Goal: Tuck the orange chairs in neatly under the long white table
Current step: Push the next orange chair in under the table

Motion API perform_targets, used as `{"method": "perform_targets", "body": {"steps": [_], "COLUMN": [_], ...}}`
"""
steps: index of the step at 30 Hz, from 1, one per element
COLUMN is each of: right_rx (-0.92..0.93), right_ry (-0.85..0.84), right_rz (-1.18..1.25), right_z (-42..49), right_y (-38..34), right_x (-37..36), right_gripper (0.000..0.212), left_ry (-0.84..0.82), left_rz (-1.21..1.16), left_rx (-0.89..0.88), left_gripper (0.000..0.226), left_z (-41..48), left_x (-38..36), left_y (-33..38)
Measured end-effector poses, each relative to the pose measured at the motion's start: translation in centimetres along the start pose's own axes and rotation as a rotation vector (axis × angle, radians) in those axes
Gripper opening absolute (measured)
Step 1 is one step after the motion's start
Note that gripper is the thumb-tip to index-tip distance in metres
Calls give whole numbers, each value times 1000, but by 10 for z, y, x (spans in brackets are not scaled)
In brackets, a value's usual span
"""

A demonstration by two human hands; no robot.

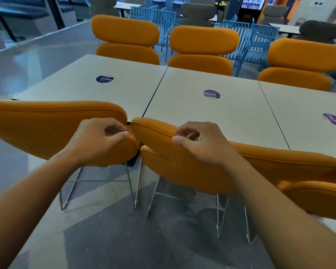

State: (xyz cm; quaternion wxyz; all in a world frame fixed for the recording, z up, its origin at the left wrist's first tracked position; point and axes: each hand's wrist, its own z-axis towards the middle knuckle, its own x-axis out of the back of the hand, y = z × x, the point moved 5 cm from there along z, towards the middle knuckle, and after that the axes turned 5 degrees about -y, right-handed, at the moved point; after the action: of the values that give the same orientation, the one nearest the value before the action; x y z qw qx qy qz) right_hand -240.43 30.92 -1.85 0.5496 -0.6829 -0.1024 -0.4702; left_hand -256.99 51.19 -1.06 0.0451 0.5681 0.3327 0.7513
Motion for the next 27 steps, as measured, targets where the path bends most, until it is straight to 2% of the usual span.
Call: {"method": "perform_targets", "body": {"steps": [2,9,13,20,27], "right_rx": [11,8,4,9,14], "right_ry": [-29,-34,0,106,248], "right_rz": [-21,-19,-4,-31,-99], "right_z": [16,64,86,126,192], "right_y": [-23,-84,-114,-145,-155], "right_x": [-28,-106,-144,-169,-173], "right_gripper": [29,26,25,40,45], "left_ry": [13,51,98,216,194], "left_rz": [-10,1,24,70,183], "left_rx": [22,35,24,34,106], "left_gripper": [26,13,21,33,37], "left_z": [-10,-32,-35,-14,29], "left_x": [21,85,120,162,176], "left_y": [-35,-135,-179,-229,-281]}}
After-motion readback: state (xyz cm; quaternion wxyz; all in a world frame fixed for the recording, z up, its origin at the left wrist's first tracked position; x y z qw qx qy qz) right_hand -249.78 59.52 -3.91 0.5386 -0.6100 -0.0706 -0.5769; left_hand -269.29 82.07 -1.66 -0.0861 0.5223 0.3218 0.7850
